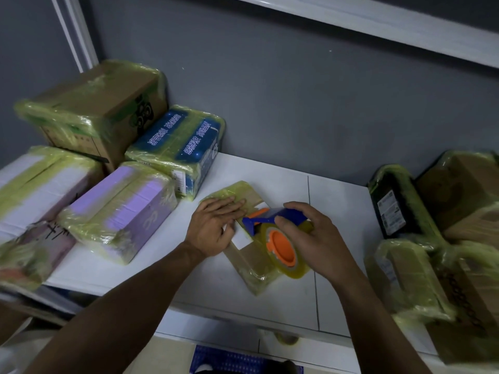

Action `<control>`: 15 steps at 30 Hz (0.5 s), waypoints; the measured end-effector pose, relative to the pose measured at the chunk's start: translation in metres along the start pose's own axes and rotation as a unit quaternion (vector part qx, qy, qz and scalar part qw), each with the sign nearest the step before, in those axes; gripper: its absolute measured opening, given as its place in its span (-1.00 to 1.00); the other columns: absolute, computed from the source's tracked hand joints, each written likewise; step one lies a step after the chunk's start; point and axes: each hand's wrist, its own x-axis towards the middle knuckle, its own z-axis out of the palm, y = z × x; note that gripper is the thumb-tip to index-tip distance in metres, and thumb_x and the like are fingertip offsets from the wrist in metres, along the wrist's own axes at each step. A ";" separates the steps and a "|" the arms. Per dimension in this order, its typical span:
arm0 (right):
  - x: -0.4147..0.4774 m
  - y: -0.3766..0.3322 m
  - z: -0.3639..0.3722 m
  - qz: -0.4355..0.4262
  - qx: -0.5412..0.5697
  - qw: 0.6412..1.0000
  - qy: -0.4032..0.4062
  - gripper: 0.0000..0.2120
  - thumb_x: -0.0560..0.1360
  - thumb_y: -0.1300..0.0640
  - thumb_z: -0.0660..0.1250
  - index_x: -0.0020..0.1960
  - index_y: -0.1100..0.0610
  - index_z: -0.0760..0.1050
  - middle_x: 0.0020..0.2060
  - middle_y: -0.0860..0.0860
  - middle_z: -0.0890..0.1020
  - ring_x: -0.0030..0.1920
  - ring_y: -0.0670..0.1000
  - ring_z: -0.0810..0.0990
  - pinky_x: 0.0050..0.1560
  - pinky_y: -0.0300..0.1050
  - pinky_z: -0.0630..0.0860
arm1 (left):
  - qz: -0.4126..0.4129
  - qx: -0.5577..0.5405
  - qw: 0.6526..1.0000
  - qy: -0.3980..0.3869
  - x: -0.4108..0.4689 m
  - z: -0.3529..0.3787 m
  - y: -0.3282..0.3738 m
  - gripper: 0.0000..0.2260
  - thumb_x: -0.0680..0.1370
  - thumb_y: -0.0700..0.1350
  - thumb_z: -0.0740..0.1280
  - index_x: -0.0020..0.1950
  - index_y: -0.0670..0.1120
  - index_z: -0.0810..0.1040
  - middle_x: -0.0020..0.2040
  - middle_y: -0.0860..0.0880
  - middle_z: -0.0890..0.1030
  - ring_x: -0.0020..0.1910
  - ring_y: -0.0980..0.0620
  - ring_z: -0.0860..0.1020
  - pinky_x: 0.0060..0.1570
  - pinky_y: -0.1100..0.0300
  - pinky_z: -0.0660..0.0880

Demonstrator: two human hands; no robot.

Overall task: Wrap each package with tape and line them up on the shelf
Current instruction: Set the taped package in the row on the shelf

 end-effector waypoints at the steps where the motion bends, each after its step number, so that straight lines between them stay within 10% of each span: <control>1: -0.001 0.001 -0.002 0.001 -0.011 1.000 -0.004 -0.62 0.50 -0.35 0.36 0.29 -0.34 0.44 0.15 -0.30 0.56 0.12 -0.16 0.57 -0.08 -0.28 0.52 | 0.000 0.003 1.000 0.000 0.000 0.001 -0.001 -0.55 0.54 -0.02 0.10 0.27 -0.03 0.68 0.33 0.05 0.60 0.38 0.00 0.53 0.36 0.07 0.34; 15: -0.023 0.003 -0.028 -0.012 -0.047 0.998 -0.033 -0.68 0.43 -0.41 0.30 0.17 -0.53 0.42 0.05 -0.50 0.54 0.07 -0.39 0.53 -0.12 -0.42 0.47 | 0.033 -0.003 0.999 0.039 0.002 0.010 -0.006 -0.58 0.54 -0.07 0.12 0.21 0.00 0.71 0.31 0.08 0.61 0.36 0.06 0.54 0.30 0.08 0.39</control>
